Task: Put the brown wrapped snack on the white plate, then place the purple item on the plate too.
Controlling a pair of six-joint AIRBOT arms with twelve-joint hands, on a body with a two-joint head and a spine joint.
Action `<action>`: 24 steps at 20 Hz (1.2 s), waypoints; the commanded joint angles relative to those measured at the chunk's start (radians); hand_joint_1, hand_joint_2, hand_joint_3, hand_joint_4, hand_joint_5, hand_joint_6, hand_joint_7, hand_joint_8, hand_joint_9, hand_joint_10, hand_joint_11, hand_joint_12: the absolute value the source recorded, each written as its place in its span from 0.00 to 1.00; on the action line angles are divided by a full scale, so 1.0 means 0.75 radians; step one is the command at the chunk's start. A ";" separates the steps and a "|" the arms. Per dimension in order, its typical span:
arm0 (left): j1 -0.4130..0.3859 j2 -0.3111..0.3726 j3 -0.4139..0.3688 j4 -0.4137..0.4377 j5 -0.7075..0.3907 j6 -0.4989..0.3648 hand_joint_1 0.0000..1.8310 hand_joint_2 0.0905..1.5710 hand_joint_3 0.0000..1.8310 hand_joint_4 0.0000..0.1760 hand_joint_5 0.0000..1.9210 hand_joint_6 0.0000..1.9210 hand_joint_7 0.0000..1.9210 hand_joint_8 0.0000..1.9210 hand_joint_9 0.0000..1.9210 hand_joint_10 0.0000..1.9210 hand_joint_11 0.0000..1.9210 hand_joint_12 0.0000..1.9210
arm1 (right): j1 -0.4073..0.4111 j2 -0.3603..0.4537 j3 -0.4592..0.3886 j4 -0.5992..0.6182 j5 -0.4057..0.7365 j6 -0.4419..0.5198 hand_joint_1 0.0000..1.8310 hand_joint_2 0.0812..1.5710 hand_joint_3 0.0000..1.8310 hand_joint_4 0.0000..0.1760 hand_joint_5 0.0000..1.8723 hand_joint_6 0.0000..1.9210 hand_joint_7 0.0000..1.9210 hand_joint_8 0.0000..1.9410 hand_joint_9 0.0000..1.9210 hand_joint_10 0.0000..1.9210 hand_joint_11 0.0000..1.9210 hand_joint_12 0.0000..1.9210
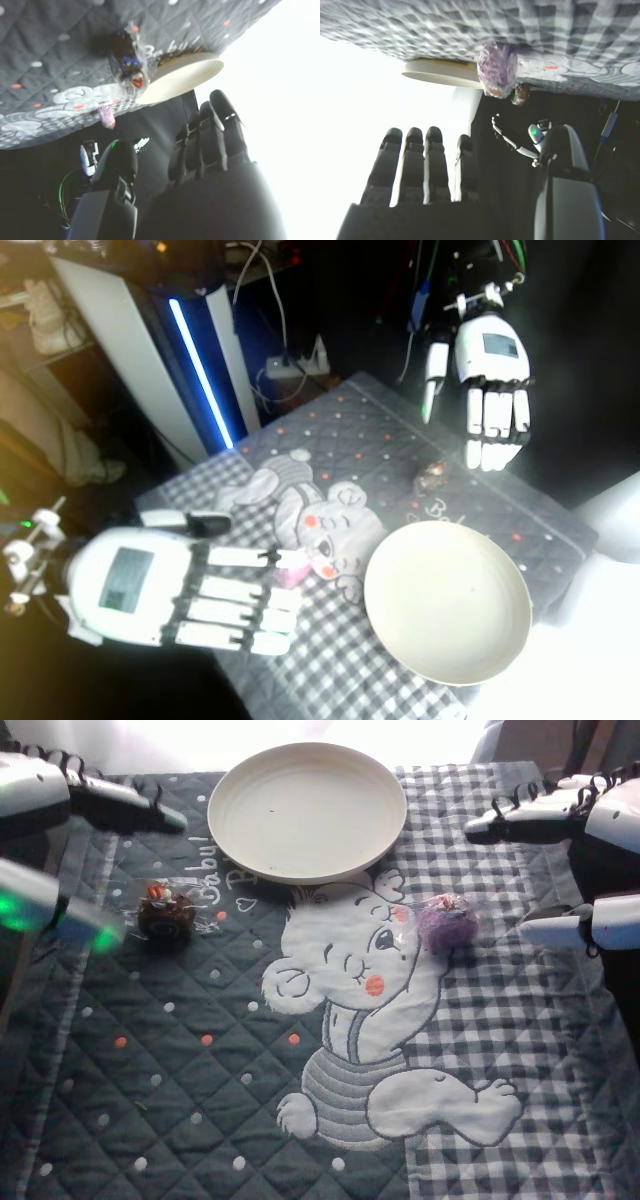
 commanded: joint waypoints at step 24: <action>-0.016 -0.359 0.341 0.016 0.213 -0.008 0.61 0.65 0.00 0.04 0.58 0.39 0.45 0.92 0.51 0.99 0.50 1.00 | 0.021 -0.025 0.016 0.036 0.130 0.008 0.38 0.76 0.00 0.19 0.20 0.00 0.20 0.00 0.20 0.00 0.10 0.29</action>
